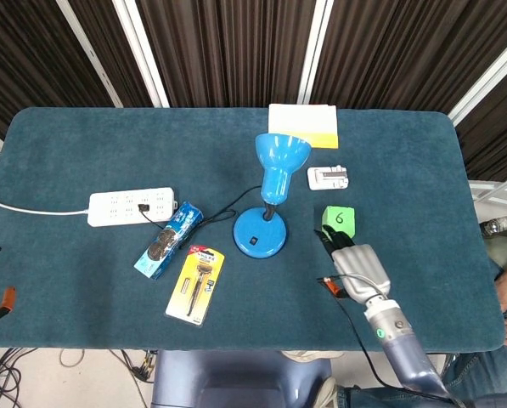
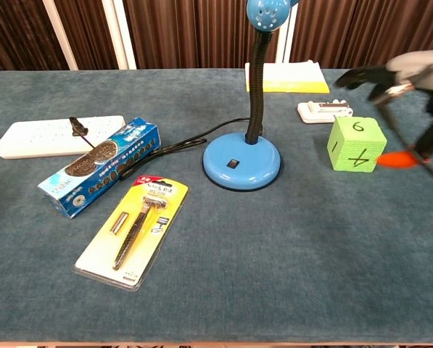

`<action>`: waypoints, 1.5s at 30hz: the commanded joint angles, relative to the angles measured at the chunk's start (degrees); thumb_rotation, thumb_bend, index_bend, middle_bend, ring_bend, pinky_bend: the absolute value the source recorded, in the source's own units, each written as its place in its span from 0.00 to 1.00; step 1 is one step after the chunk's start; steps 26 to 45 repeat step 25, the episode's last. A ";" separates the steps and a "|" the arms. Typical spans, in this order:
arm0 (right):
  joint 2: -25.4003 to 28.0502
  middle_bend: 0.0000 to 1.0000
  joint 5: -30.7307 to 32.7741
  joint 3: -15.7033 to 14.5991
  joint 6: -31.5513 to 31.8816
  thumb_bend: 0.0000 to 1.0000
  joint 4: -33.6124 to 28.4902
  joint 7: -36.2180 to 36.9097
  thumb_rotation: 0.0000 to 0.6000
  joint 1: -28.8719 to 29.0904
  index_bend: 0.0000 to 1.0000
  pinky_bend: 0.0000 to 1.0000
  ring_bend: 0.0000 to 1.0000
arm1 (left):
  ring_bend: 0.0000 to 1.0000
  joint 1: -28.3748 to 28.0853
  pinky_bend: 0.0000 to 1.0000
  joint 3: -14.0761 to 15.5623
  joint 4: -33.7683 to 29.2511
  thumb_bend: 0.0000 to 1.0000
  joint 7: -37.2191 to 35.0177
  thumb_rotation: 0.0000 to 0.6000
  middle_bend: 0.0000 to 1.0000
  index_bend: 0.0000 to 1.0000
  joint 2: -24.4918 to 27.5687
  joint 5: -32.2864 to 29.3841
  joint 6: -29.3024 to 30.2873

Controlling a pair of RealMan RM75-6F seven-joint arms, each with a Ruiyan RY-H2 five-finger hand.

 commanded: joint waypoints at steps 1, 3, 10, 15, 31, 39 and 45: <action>4.75 0.05 -20.21 -10.81 12.80 0.30 4.34 8.52 1.00 -14.11 0.00 0.00 0.11 | 0.00 -0.01 0.00 0.15 0.05 0.39 0.29 1.00 0.00 0.16 -0.16 0.29 0.10; 4.58 0.04 -24.79 -12.78 16.18 0.30 8.05 11.28 1.00 -17.81 0.00 0.00 0.10 | 0.00 -0.01 0.00 0.28 0.08 0.39 0.47 1.00 0.00 0.16 -0.27 0.51 0.12; -0.05 0.02 -31.39 -13.11 25.36 0.30 22.77 18.20 1.00 -27.71 0.00 0.00 0.07 | 0.00 0.06 0.00 0.67 -0.04 0.39 0.78 1.00 0.00 0.16 -0.34 0.85 0.00; -1.01 0.01 -32.45 -10.97 27.00 0.29 25.56 17.04 1.00 -29.89 0.00 0.00 0.06 | 0.00 0.09 0.00 1.11 -0.17 0.39 1.01 1.00 0.00 0.16 -0.30 1.60 -0.01; -0.68 0.01 -31.24 -7.86 24.86 0.29 25.03 15.13 1.00 -31.96 0.00 0.00 0.05 | 0.00 0.12 0.00 1.23 0.10 0.39 1.14 1.00 0.00 0.16 -0.24 1.75 -0.06; -0.68 0.01 -31.24 -7.86 24.86 0.29 25.03 15.13 1.00 -31.96 0.00 0.00 0.05 | 0.00 0.12 0.00 1.23 0.10 0.39 1.14 1.00 0.00 0.16 -0.24 1.75 -0.06; -0.68 0.01 -31.24 -7.86 24.86 0.29 25.03 15.13 1.00 -31.96 0.00 0.00 0.05 | 0.00 0.12 0.00 1.23 0.10 0.39 1.14 1.00 0.00 0.16 -0.24 1.75 -0.06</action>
